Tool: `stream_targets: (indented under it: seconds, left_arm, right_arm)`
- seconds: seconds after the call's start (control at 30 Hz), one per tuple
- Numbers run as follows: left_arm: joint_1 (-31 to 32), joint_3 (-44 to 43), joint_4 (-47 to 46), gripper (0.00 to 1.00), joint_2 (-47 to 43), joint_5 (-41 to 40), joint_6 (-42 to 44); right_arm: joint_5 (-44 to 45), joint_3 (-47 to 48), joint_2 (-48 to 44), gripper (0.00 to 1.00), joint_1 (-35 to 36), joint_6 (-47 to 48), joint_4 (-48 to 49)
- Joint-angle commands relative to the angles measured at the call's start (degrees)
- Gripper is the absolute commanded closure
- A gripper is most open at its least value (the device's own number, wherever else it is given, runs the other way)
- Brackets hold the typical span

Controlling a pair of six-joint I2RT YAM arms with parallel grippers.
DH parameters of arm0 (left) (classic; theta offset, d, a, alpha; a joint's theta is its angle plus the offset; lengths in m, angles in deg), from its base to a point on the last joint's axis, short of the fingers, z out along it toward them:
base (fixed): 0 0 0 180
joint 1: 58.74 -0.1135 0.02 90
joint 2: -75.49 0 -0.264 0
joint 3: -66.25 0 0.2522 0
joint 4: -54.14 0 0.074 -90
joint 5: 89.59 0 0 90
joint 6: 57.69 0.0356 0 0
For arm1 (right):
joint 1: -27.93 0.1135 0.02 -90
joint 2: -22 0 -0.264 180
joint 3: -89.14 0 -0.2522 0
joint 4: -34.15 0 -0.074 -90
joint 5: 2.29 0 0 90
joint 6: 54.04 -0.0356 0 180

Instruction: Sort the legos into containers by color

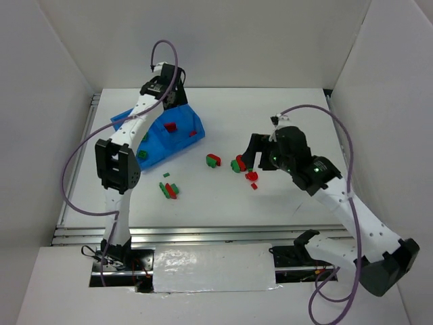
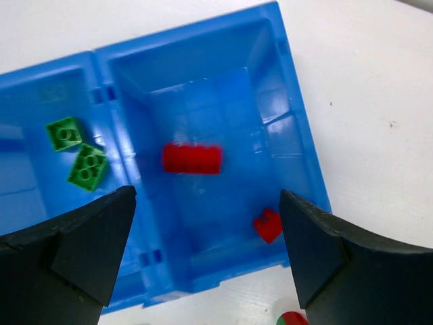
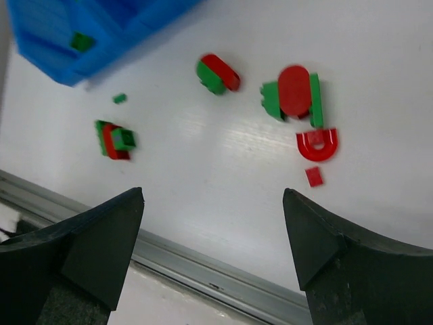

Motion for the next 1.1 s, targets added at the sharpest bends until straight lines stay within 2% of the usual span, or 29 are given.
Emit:
stream_targets:
  seconds: [0.0,0.13,0.27,0.37,0.53,0.77,1.07]
  left_arm:
    - [-0.64,-0.56,1.27,0.0,-9.13,-2.03,2.14]
    - [-0.29,3.11,6.21,0.0,-16.69,6.13,1.35]
    - [1.2,18.64,4.89,0.0,-26.54,13.25,2.75]
    - [3.3,27.96,4.36,0.01,-33.56,18.0,3.45]
    - [5.24,38.35,4.45,0.01,-38.77,21.0,3.9]
    - [5.69,41.19,4.71,0.0,-42.81,26.18,5.91]
    - [5.69,42.07,5.24,0.0,-44.75,27.33,6.88]
  right_arm:
    - [2.18,-4.06,4.4,0.09,-0.4,-1.47,-1.12]
    - [3.6,-8.64,7.58,0.12,-0.57,-2.08,0.02]
    - [4.92,-13.3,9.08,0.19,-0.57,-1.13,3.53]
    - [4.92,-13.48,14.59,0.22,-0.75,0.28,4.59]
    - [6.68,-12.87,21.64,0.27,-0.92,-1.03,5.91]
    - [4.93,-9.36,32.35,0.3,-2.33,-1.21,8.72]
    - [5.89,-5.92,38.43,0.35,-2.33,-2.52,8.02]
